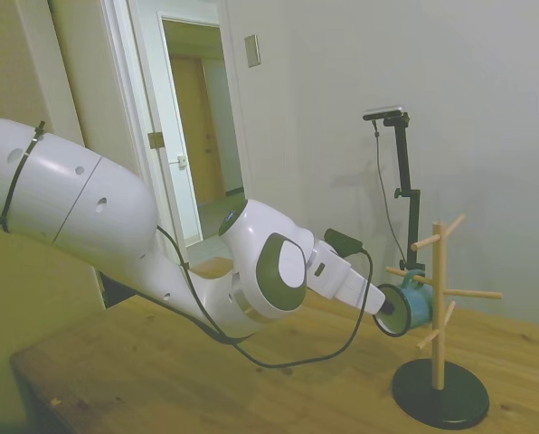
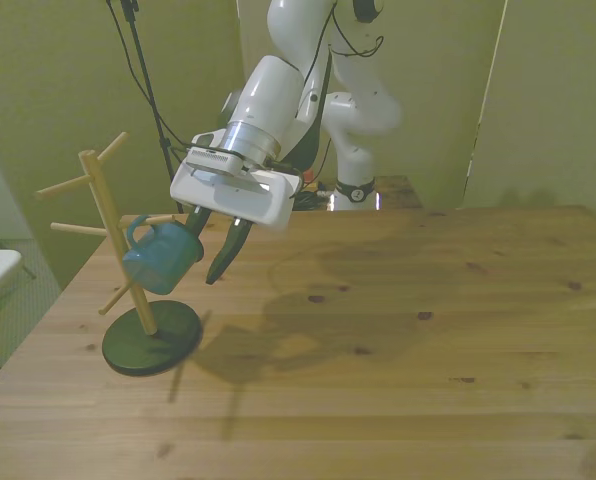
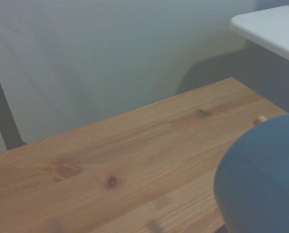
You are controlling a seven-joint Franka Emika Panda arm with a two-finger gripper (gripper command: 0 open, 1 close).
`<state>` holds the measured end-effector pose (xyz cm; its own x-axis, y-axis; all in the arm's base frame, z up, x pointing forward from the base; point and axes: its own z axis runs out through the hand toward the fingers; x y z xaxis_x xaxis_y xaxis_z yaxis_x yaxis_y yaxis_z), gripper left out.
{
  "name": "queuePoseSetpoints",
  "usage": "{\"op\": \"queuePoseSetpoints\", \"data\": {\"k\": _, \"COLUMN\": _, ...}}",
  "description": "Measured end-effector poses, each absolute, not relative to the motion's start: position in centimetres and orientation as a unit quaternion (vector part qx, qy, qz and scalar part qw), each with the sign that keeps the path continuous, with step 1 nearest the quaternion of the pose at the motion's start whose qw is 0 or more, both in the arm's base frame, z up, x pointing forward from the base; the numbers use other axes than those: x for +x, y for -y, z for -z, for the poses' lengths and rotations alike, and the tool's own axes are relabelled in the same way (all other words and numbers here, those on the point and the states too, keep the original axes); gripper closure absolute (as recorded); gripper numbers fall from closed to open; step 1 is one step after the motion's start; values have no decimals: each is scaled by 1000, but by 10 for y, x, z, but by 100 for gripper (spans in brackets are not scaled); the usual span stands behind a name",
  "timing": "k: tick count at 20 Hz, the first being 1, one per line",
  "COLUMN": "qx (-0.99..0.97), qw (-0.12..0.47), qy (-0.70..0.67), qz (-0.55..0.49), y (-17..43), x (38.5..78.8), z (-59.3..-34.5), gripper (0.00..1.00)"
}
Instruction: Unload the mug
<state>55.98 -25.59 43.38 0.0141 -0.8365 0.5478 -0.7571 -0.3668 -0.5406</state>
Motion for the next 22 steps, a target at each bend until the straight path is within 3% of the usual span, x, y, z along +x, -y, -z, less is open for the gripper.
{"op": "queuePoseSetpoints", "data": {"k": 22, "qx": -709, "qw": 55, "qy": -553, "qz": 433, "y": 253, "x": 562, "z": -443, "gripper": 100}}
